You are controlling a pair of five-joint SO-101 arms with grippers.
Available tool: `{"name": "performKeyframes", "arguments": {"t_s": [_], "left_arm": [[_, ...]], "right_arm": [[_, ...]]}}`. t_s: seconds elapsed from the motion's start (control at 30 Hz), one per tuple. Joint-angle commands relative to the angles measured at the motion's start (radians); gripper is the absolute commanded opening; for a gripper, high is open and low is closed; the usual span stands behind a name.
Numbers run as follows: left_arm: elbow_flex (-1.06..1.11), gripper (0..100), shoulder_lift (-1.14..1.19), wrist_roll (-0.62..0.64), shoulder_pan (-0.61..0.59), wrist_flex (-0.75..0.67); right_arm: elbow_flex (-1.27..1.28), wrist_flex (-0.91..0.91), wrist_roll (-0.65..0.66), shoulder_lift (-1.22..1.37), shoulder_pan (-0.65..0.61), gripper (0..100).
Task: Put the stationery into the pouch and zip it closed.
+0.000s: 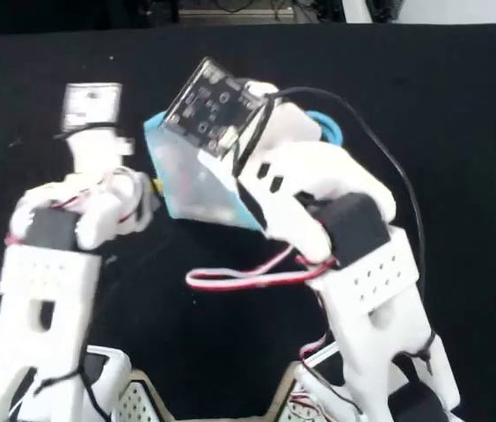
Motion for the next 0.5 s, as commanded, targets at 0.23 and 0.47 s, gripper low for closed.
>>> {"name": "performKeyframes", "arguments": {"t_s": [0.23, 0.47], "left_arm": [[-0.265, 20, -0.261, -0.241, -0.136, 0.213], [-0.278, 20, -0.284, -0.299, -0.202, 0.256]], "right_arm": [[-0.050, 0.092, -0.005, -0.171, -0.193, 1.0], [-0.035, 0.150, -0.006, -0.176, -0.190, 1.0]]}}
